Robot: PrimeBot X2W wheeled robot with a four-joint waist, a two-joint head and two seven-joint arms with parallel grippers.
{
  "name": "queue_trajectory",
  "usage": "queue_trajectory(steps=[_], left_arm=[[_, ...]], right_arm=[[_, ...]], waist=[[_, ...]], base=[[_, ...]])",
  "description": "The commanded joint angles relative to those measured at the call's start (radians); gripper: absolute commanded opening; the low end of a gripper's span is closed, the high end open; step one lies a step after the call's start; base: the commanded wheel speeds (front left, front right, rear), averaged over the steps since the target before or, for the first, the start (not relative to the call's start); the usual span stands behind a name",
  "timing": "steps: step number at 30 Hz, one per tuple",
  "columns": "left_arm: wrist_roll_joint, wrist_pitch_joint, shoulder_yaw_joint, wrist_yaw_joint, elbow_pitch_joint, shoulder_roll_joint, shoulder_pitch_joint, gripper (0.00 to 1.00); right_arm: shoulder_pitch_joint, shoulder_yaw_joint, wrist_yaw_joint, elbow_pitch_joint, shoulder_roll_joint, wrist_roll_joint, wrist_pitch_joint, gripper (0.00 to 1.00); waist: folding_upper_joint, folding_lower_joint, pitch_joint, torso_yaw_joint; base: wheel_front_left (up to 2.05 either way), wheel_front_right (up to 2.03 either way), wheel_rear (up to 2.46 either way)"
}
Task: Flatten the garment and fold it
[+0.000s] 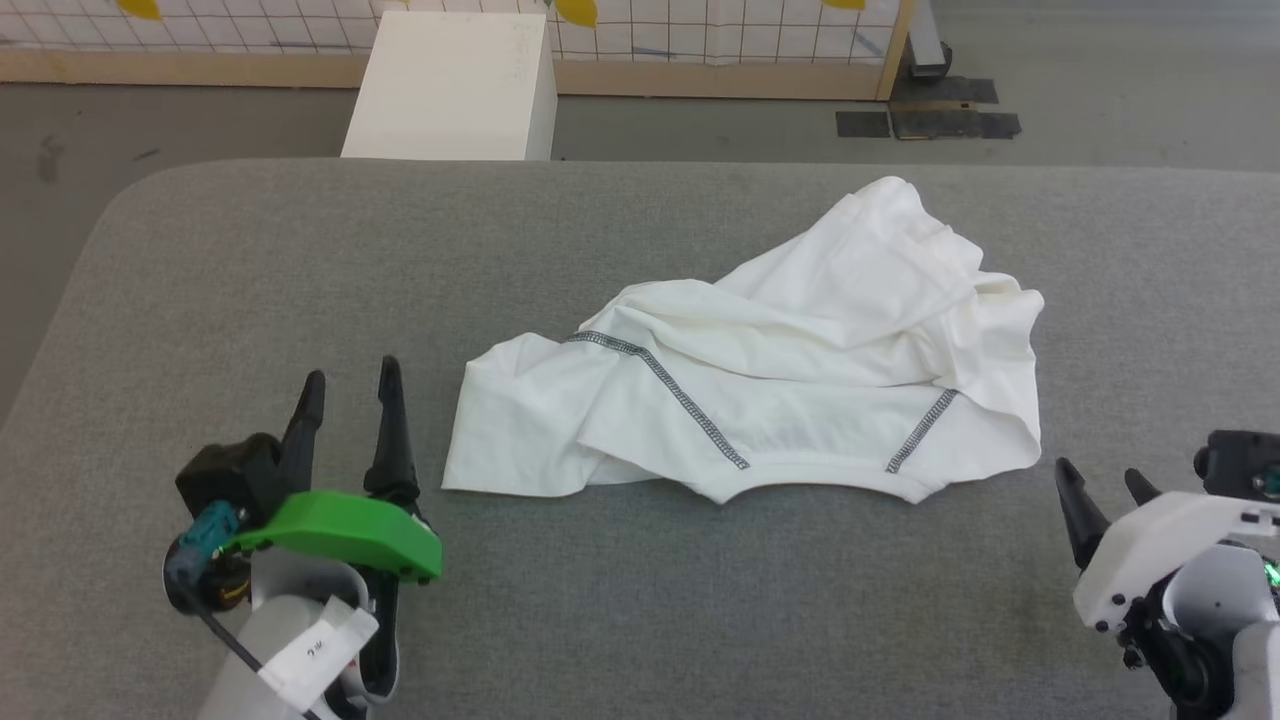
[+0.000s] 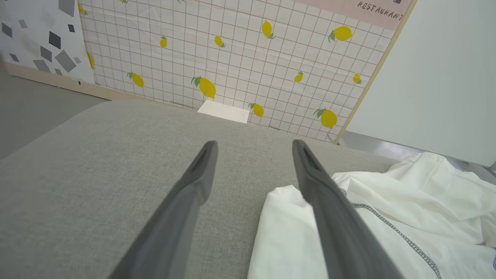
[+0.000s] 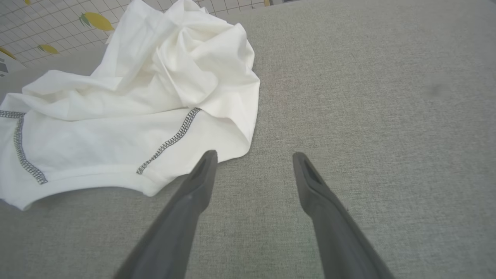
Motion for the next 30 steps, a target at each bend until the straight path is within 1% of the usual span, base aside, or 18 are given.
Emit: queue_trajectory(steps=[1, 5, 8, 12, 16, 23, 24, 25, 26, 30], left_arm=[[0.005, -0.009, 0.006, 0.011, -0.014, -0.011, 0.021, 1.0], [0.0, -0.018, 0.013, 0.027, -0.049, -0.026, 0.055, 1.0], [0.004, -0.02, 0.004, 0.03, -0.064, -0.034, 0.051, 1.0], [0.007, -0.018, -0.005, 0.03, -0.068, -0.038, 0.037, 1.0], [0.01, -0.02, -0.015, 0.028, -0.07, -0.044, 0.021, 1.0], [0.006, -0.022, -0.022, 0.023, -0.057, -0.05, 0.006, 1.0], [0.004, -0.021, -0.023, 0.022, -0.054, -0.05, 0.005, 1.0], [0.003, -0.021, -0.024, 0.021, -0.051, -0.051, 0.004, 1.0], [-0.001, -0.015, -0.027, 0.019, -0.048, -0.053, 0.002, 1.0], [-0.021, 0.033, -0.042, 0.017, -0.048, -0.064, -0.01, 1.0]], right_arm=[[-0.037, 0.004, -0.001, 0.011, 0.0, -0.016, 0.026, 1.0], [-0.137, 0.016, -0.001, 0.061, -0.004, -0.114, 0.157, 1.0], [-0.219, 0.04, -0.001, 0.111, -0.032, -0.179, 0.252, 1.0], [-0.288, 0.079, -0.001, 0.169, -0.068, -0.229, 0.338, 1.0], [-0.321, 0.111, -0.001, 0.22, -0.102, -0.246, 0.401, 1.0], [-0.326, 0.156, -0.001, 0.262, -0.142, -0.241, 0.442, 1.0], [-0.325, 0.159, -0.001, 0.265, -0.145, -0.236, 0.446, 0.92], [-0.324, 0.161, -0.001, 0.266, -0.147, -0.232, 0.447, 0.16], [-0.324, 0.164, -0.001, 0.266, -0.15, -0.227, 0.446, 0.0], [-0.317, 0.155, -0.001, 0.259, -0.151, -0.198, 0.436, 0.0]], waist=[[0.0099, 0.0001, 0.01, -0.001], [0.0099, 0.0001, 0.041, 0.002], [0.0099, 0.0001, 0.069, 0.018], [0.0099, 0.0001, 0.102, 0.039], [0.0099, 0.0001, 0.132, 0.059], [0.0099, 0.0001, 0.154, 0.078], [0.0099, 0.0001, 0.155, 0.078], [0.0099, 0.0001, 0.154, 0.078], [0.0099, 0.0001, 0.152, 0.078], [0.0099, 0.0001, 0.136, 0.073]], base=[[0.0, 0.0, 0.0], [0.0, 0.0, 0.0], [0.0, 0.0, 0.0], [0.0, 0.0, 0.0], [0.0, 0.0, 0.0], [0.0, 0.0, 0.0], [0.0, 0.0, 0.0], [0.0, 0.0, 0.0], [0.0, 0.0, 0.0], [0.0, 0.0, 0.0]])
